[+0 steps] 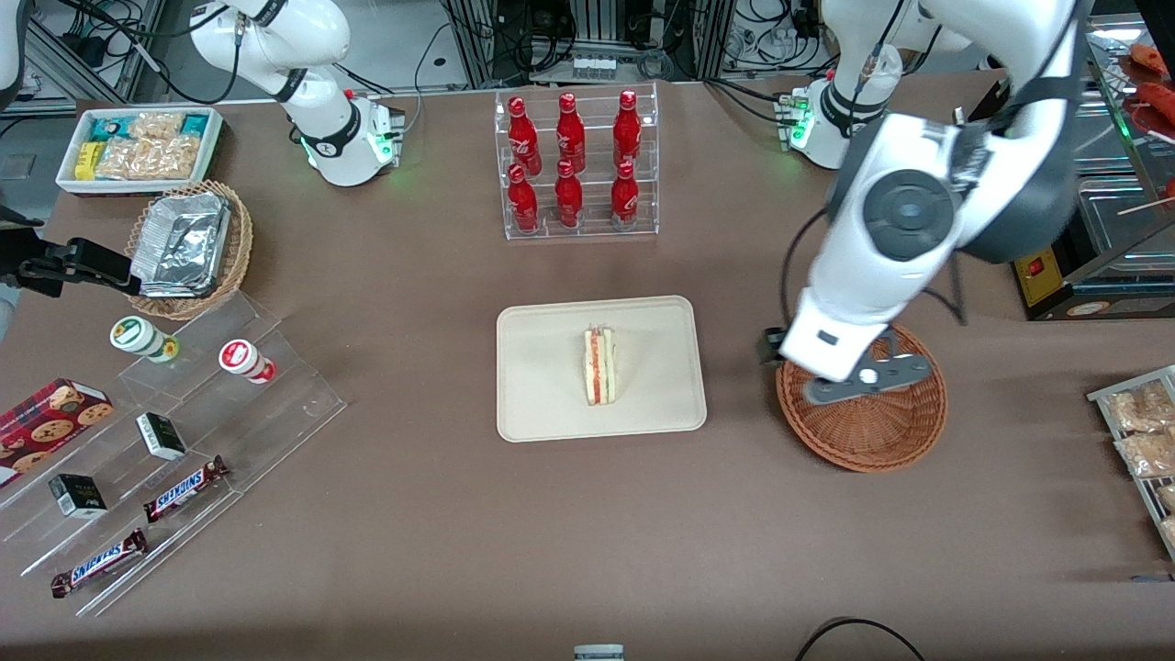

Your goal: Place sandwich from basket to tray

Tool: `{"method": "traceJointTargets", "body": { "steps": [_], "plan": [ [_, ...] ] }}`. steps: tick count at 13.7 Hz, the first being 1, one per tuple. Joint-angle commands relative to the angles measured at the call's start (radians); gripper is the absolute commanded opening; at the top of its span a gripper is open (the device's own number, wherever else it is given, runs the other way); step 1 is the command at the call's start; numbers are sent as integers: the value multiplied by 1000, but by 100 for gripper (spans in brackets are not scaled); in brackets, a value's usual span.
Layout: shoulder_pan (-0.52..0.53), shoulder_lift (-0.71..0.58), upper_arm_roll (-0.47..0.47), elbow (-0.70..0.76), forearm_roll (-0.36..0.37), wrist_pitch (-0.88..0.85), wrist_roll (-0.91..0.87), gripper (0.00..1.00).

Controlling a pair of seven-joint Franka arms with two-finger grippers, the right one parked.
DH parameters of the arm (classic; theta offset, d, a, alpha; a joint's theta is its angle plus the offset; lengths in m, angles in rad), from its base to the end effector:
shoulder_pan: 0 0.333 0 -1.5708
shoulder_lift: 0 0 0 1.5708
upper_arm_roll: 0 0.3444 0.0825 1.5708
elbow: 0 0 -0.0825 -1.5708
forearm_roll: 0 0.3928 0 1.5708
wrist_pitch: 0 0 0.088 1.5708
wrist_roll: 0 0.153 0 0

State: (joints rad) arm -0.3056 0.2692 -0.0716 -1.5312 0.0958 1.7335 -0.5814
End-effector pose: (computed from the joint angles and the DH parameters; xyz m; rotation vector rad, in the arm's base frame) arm 0.6107 -0.2231 0.4762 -3.0311 -0.2850 0.0367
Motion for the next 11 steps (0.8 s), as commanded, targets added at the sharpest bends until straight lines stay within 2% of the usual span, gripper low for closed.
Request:
{"method": "traceJointTargets", "body": {
  "steps": [1,5,11],
  "plan": [
    [74,-114,-11,-127,10,35,107,100],
    [173,-200,-13,-197,-4,40,263,100],
    [260,-317,-13,-242,-31,-18,455,100]
  ]
}}
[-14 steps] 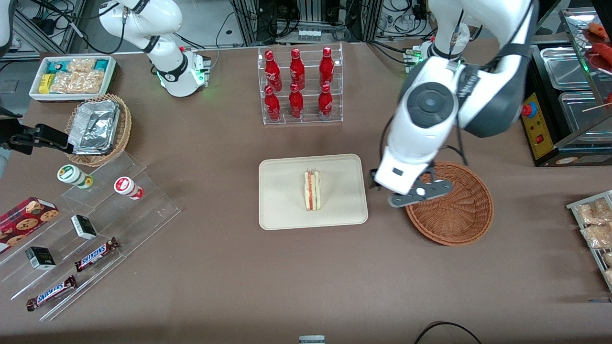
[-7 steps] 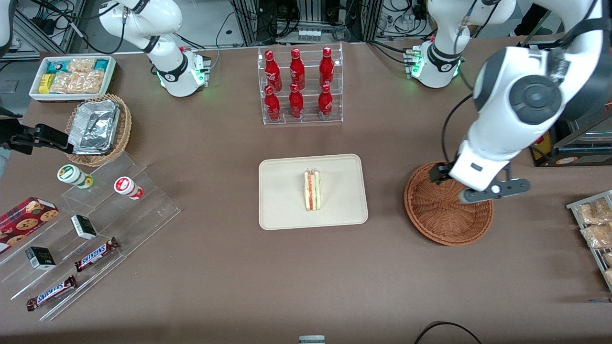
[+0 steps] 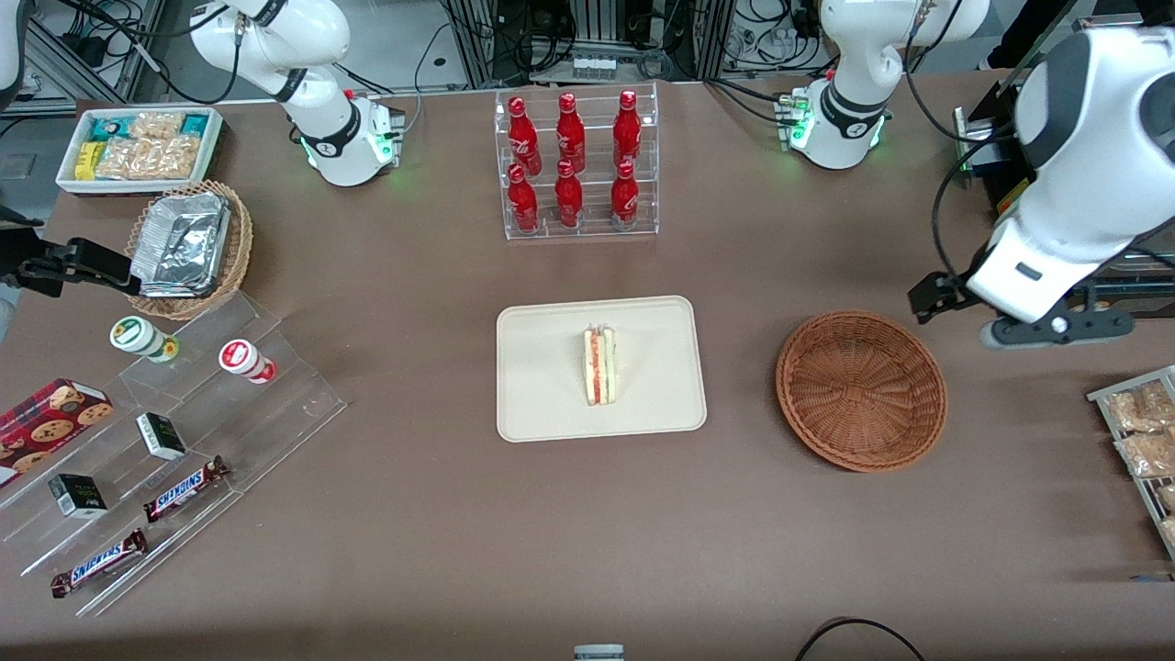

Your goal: Place sandwich from basket to tray

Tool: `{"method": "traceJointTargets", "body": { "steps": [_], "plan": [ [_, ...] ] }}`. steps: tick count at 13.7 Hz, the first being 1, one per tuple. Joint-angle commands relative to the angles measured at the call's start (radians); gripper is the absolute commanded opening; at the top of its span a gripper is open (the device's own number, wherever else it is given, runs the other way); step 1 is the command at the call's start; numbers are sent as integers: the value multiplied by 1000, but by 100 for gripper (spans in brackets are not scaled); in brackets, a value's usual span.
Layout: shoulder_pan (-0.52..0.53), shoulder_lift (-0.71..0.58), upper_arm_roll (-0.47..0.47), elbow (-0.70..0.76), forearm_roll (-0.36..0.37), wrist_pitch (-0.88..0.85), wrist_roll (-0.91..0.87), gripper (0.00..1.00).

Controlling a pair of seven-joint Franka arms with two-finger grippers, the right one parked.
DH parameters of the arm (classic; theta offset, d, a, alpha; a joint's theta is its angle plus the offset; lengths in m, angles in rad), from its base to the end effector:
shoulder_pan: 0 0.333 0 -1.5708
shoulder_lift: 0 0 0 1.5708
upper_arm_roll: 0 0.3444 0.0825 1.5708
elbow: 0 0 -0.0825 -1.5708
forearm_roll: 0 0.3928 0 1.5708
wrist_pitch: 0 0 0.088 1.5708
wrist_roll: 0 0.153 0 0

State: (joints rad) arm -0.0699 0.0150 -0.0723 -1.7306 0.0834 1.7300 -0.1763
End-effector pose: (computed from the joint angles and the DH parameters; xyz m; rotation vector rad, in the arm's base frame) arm 0.5703 -0.0699 0.5352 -3.0588 -0.0309 0.0038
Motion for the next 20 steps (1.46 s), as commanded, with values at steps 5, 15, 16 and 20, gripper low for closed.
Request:
{"method": "traceJointTargets", "body": {
  "steps": [5,15,16,20],
  "plan": [
    [24,-112,-11,-50,-30,-47,74,100],
    [94,-3,-17,115,-76,-76,87,100],
    [102,-3,-20,115,-76,-76,116,100],
    [104,-6,-18,150,-70,-116,143,100]
  ]
}}
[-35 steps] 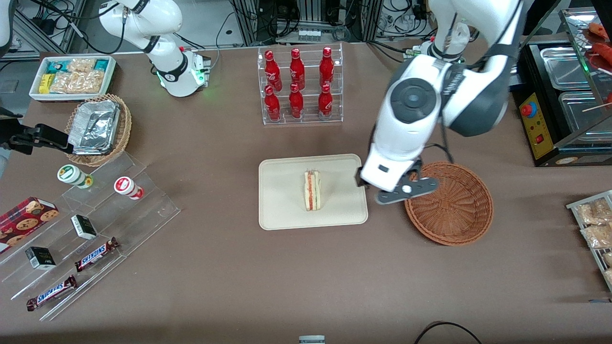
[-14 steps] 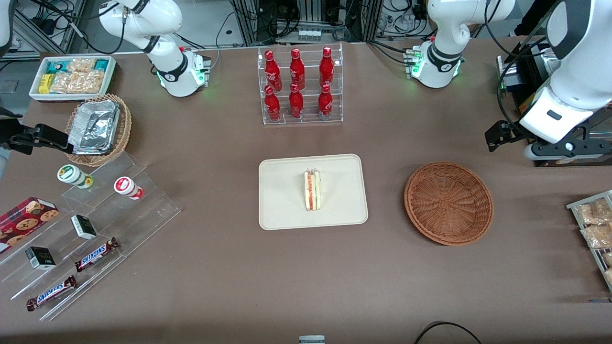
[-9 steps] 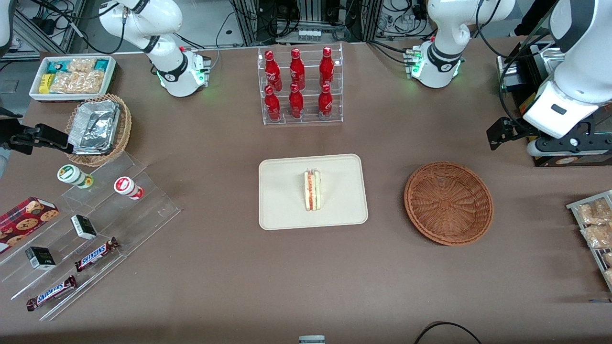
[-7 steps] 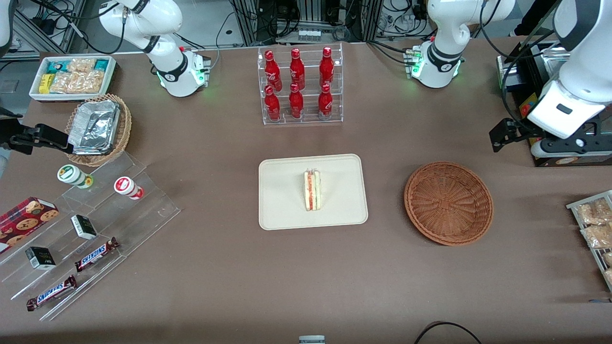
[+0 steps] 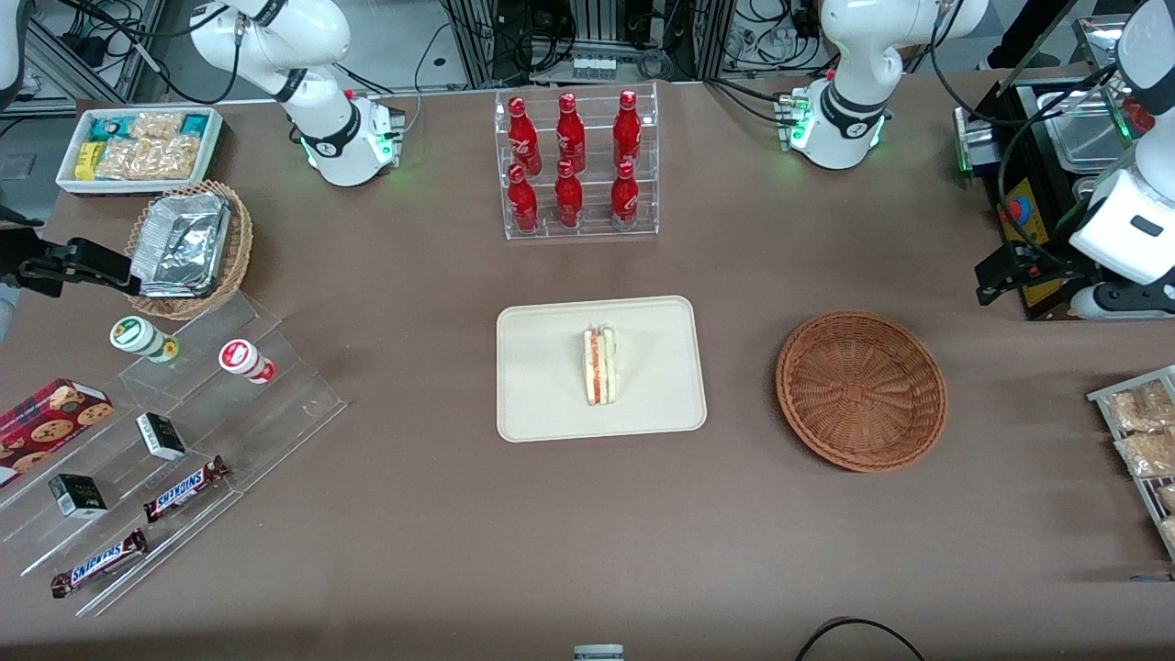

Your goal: Place sandwich from basket to tray

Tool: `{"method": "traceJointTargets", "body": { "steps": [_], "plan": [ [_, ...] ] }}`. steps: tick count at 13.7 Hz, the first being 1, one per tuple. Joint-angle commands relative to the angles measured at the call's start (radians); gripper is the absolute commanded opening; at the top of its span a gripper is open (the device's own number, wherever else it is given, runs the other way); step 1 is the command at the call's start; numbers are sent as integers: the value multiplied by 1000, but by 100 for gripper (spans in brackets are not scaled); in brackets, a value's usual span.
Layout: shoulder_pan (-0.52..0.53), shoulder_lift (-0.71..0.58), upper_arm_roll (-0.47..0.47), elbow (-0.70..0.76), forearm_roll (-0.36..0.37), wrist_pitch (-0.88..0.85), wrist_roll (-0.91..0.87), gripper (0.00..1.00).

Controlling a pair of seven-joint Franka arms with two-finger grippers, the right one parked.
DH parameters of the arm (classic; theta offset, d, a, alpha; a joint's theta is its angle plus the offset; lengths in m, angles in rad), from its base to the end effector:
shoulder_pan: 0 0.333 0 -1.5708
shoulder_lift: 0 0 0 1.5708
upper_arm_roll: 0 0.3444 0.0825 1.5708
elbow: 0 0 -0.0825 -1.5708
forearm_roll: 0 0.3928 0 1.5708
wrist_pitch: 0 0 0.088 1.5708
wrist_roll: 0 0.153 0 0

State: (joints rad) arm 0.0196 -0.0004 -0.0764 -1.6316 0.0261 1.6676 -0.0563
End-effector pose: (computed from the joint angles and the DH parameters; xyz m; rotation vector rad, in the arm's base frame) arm 0.5722 -0.0288 0.5864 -3.1171 0.0040 -0.0589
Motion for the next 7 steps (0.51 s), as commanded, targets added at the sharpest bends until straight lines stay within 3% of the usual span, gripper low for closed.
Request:
{"method": "traceJointTargets", "body": {
  "steps": [1,7],
  "plan": [
    [14,4,-14,52,-12,-71,24,100],
    [2,-9,-8,55,-6,-108,15,100]
  ]
}}
